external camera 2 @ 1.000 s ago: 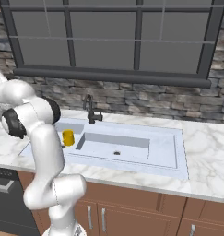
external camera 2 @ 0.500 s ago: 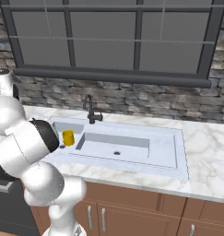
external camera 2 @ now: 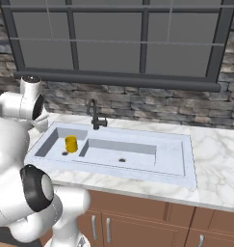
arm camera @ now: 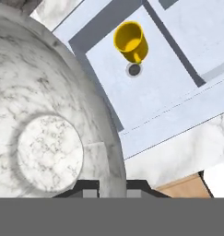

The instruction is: Pick the mug and place it in the sink. Pick the bowl and place it in the open cabinet and then close the cabinet.

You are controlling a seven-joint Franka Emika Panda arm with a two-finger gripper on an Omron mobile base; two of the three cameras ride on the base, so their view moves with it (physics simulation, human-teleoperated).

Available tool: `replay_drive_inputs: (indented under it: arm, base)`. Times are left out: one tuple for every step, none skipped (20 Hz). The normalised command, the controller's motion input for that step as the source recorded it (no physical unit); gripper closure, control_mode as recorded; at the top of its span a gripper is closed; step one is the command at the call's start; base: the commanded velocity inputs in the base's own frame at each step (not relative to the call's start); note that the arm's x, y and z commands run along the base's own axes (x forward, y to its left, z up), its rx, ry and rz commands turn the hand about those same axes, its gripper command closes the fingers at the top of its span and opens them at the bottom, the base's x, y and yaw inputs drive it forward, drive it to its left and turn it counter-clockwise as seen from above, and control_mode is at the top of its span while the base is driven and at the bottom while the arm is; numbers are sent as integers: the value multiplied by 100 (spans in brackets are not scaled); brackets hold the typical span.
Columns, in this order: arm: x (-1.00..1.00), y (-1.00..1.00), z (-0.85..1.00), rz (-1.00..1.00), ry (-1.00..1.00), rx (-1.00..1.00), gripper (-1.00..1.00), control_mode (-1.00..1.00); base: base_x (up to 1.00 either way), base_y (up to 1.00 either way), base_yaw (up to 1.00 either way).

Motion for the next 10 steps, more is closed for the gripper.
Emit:
replay_drive_inputs:
  arm:
    - [15, -93, 0, 0, 22, 0, 100, -100]
    - [25, -93, 0, 0, 21, 0, 100, -100]
    - [29, -99, -7, 0, 13, 0, 100, -100]
    - [39, -99, -23, 0, 1, 0, 100, -100]
    - [53, -100, -23, 1, 1, 0, 100, -100]
    - [58, -100, -18, 0, 6, -8, 100, -100]
    - [60, -100, 0, 2, 7, -11, 100, -100]
    - [46, -100, 0, 2, 4, -14, 100, -100]
    - [39, -100, 0, 2, 1, -15, 100, -100]
    - [31, -100, 0, 2, 0, -15, 100, -100]
  base:
    - [0, 0, 0]
    - [0, 0, 0]
    - [0, 0, 0]
    - [0, 0, 0]
    - [0, 0, 0]
    - [0, 0, 0]
    - [0, 0, 0]
    - [0, 0, 0]
    - [0, 0, 0]
    - [0, 0, 0]
